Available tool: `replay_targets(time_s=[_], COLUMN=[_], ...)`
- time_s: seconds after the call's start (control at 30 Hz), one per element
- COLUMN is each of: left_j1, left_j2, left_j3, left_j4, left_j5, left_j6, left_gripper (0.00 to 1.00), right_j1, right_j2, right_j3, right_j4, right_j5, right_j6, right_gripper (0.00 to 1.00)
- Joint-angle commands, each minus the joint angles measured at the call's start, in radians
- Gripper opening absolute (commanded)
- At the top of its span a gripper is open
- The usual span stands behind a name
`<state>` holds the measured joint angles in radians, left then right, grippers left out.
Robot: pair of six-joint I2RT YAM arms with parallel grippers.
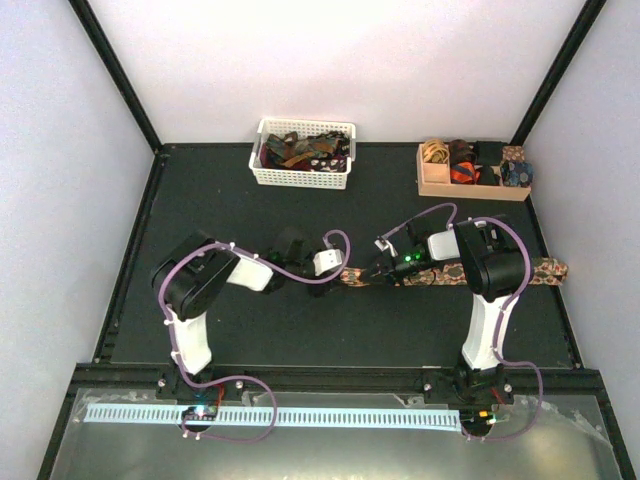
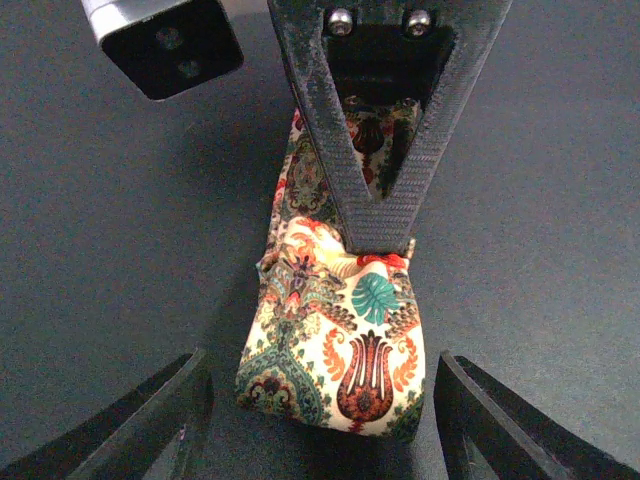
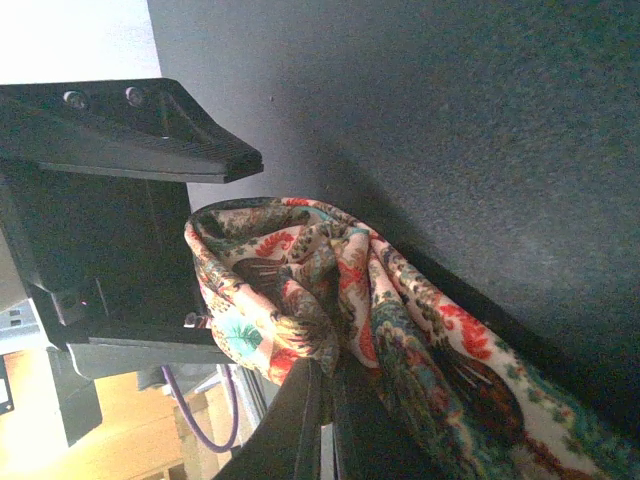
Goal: Roll the ties
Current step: Roll the tie at the center of the board.
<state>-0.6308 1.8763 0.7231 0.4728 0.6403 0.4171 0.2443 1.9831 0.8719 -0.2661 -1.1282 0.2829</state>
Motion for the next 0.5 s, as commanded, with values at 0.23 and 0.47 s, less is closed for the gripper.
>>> replay_targets(time_s=[0.23,0.47], left_j1=[-0.006,-0.012], left_j2=[0.028,0.016], left_j3=[0.029,0.037], left_j4=[0.045,0.06], left_j5=[0.07,0.077], left_j6=[0.066,0.067], left_gripper=[0.47,0.35], right_j1=[-0.018,-0.019], right_j2=[0.073,0.084], right_j3=[-0.008,-0.001], right_j4=[-0.016,-0.023], right_j5=[0.133,0.126], right_j6=[-0.032,-0.035], right_gripper=[0.01,0.01])
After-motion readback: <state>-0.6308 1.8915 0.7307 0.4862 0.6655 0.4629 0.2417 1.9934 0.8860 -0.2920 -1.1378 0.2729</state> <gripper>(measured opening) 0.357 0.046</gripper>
